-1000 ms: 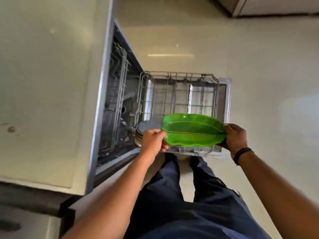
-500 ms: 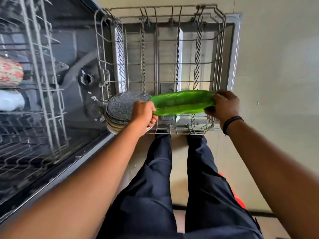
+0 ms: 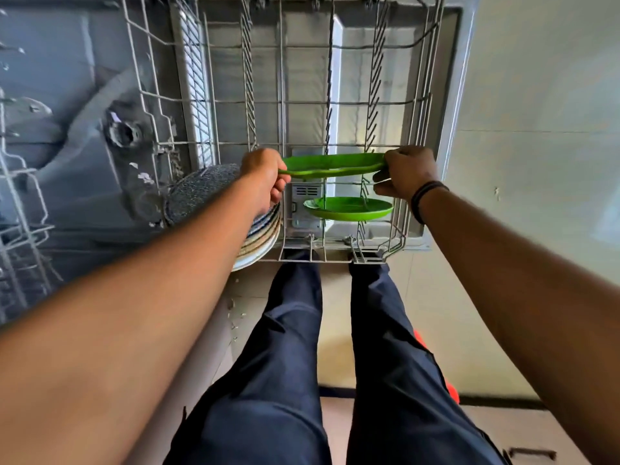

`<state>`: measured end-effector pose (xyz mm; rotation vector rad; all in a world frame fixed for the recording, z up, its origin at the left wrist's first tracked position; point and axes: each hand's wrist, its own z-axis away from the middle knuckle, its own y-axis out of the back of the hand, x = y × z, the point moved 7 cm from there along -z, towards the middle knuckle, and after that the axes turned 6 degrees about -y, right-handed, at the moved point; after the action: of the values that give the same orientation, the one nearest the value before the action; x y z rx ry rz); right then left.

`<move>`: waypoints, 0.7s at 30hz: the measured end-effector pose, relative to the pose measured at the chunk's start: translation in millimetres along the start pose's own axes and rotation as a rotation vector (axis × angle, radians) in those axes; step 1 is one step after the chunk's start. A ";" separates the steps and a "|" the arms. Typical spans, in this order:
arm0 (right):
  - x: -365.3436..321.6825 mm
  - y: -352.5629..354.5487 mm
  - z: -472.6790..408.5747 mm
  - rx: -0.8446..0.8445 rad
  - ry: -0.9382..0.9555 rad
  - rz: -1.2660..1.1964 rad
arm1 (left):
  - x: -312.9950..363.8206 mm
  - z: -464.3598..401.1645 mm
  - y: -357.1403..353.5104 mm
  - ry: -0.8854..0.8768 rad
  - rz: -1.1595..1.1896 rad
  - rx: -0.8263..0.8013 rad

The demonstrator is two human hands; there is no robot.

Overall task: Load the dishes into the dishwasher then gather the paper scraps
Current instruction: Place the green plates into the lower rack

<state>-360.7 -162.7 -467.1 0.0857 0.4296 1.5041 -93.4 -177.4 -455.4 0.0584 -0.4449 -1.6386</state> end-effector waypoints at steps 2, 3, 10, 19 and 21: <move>0.4 -1.1 -5.0 0.003 -0.007 -0.005 | -1.9 -6.8 -4.4 0.015 -0.001 0.001; 0.5 -0.9 -7.1 0.007 -0.008 -0.008 | -1.6 -9.3 -5.8 0.018 0.013 0.008; -10.1 -1.1 -13.7 0.010 0.018 0.014 | 3.3 -31.3 -18.5 0.010 0.275 0.001; -13.4 -24.3 -13.6 -0.010 0.069 0.080 | -10.8 -47.1 -24.1 -0.080 0.222 0.024; -10.4 -25.7 -22.0 0.001 0.030 0.073 | -7.5 -47.9 -26.3 -0.142 0.192 0.012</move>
<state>-343.7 -179.5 -493.2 0.0805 0.4560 1.5786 -103.2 -180.9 -509.5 -0.0896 -0.5518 -1.4564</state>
